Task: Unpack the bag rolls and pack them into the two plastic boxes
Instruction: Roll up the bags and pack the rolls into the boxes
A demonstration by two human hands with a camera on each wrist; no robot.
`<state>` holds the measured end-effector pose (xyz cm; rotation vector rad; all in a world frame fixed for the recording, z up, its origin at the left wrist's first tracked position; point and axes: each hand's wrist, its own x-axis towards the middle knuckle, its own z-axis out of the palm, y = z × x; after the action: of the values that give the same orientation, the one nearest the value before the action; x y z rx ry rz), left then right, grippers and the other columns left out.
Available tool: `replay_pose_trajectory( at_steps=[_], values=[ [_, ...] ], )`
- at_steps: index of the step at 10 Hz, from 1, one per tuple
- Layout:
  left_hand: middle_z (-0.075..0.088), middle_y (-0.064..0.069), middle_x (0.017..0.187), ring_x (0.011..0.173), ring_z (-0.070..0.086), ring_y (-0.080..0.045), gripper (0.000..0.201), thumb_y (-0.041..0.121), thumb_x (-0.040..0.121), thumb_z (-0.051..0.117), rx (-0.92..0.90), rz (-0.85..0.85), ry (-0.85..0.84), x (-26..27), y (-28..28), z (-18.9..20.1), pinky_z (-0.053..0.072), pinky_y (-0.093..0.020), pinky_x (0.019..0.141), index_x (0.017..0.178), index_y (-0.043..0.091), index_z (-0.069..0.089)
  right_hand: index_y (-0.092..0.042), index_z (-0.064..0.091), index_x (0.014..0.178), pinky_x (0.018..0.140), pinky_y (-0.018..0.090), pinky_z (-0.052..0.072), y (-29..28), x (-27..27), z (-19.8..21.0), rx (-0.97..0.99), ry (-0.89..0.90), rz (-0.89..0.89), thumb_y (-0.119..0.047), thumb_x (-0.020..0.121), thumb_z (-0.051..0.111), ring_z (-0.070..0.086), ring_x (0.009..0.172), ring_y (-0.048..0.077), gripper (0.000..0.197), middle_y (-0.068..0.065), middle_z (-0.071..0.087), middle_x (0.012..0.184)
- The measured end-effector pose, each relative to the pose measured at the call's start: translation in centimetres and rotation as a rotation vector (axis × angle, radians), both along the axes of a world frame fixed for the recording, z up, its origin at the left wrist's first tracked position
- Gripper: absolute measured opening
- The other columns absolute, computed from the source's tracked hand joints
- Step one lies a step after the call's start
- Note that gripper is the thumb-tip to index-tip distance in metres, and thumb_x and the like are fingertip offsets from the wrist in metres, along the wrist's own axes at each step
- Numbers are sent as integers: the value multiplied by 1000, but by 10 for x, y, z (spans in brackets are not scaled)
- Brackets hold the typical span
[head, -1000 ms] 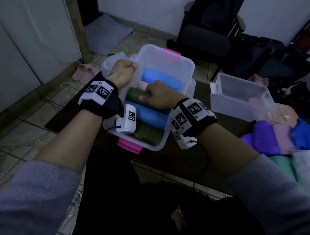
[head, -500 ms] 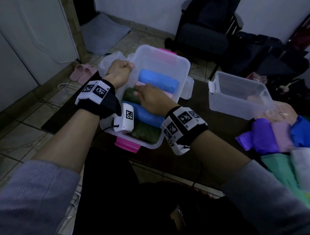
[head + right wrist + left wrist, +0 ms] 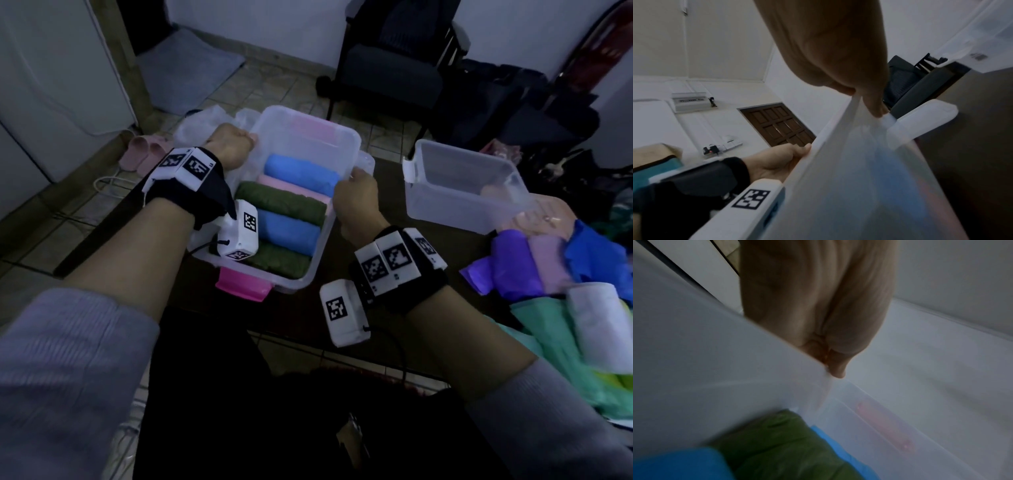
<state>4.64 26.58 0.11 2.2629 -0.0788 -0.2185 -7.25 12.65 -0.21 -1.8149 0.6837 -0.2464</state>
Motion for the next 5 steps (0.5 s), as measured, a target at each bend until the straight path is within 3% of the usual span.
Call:
replay_pose_trajectory(
  at_steps=[1, 2, 3, 4, 5],
  values=[
    [53, -25, 129, 121, 48, -39, 40, 22, 97, 44, 114, 10, 9, 5, -5, -2, 40, -39, 98, 124, -6, 54, 14, 50, 119, 88, 41, 48, -8, 0, 3, -2, 47, 52, 3, 91, 40, 52, 115, 42, 32, 32, 53, 123],
    [42, -28, 138, 129, 39, -40, 40, 15, 102, 34, 175, -50, 9, 7, -12, -3, 31, -41, 106, 132, -9, 43, 16, 49, 119, 88, 41, 47, -14, 0, 2, 4, 58, 57, 2, 91, 41, 51, 116, 43, 32, 32, 52, 124],
    [35, -28, 143, 132, 35, -38, 52, 27, 101, 37, 260, -43, 41, 23, -16, -11, 28, -38, 109, 139, -9, 32, 16, 50, 119, 89, 41, 47, -18, 1, -1, -17, 84, 64, 1, 91, 41, 51, 115, 43, 32, 32, 53, 124],
    [35, -27, 144, 132, 35, -38, 56, 31, 100, 39, 311, -44, 40, 32, -18, -19, 27, -38, 109, 140, -7, 32, 17, 51, 118, 91, 41, 47, -23, 4, -5, -18, 97, 81, 1, 92, 41, 52, 115, 43, 32, 33, 54, 123],
    [34, -26, 145, 133, 34, -38, 55, 29, 99, 41, 334, -71, 29, 35, -22, -21, 26, -38, 109, 140, -7, 32, 16, 51, 118, 91, 41, 47, -26, 8, -9, -11, 108, 81, 0, 92, 42, 55, 108, 41, 32, 29, 57, 106]
  ],
)
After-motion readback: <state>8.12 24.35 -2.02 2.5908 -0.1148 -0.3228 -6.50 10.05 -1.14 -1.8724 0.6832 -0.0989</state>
